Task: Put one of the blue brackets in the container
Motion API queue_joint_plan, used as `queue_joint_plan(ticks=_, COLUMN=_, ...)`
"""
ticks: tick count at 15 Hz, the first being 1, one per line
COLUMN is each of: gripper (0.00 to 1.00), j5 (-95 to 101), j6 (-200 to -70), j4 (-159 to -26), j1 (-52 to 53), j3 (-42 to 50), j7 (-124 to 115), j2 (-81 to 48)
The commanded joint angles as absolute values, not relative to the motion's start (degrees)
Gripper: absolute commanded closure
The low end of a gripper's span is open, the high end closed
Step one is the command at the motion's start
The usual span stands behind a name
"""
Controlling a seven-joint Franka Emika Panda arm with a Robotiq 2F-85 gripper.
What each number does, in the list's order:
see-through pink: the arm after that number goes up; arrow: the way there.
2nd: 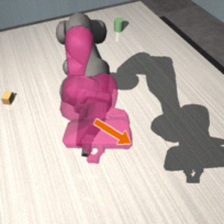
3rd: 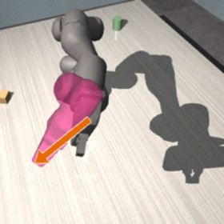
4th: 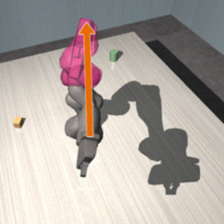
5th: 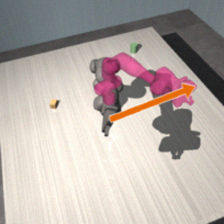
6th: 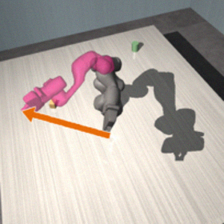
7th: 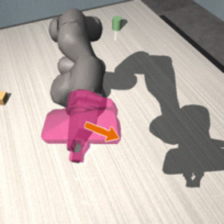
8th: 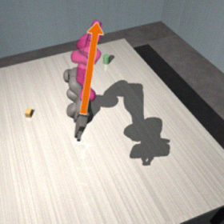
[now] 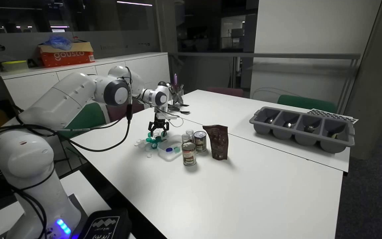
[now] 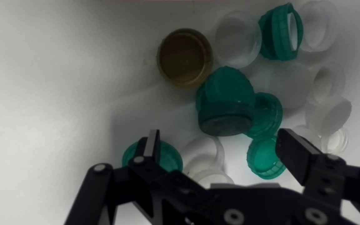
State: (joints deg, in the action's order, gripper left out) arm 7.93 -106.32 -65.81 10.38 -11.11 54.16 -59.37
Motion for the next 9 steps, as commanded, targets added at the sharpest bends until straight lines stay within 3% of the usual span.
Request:
queue_joint_plan(ticks=1, gripper=0.0, j5=7.05, j6=-106.01, j4=-66.86, j1=10.0, j3=-11.22, j7=52.6, j2=-58.1)
queue_joint_plan(ticks=7, gripper=0.02, j5=7.35, j6=-106.62, j4=-68.76, j1=10.05, j3=-11.12, j7=49.95, j2=-56.63)
queue_joint_plan(ticks=8, gripper=0.27, j5=7.38, j6=-106.74, j4=-68.97, j1=10.05, j3=-11.13, j7=49.61, j2=-56.47)
queue_joint_plan(ticks=9, gripper=0.27, j5=7.43, j6=-106.77, j4=-69.26, j1=10.1, j3=-11.09, j7=49.11, j2=-56.21)
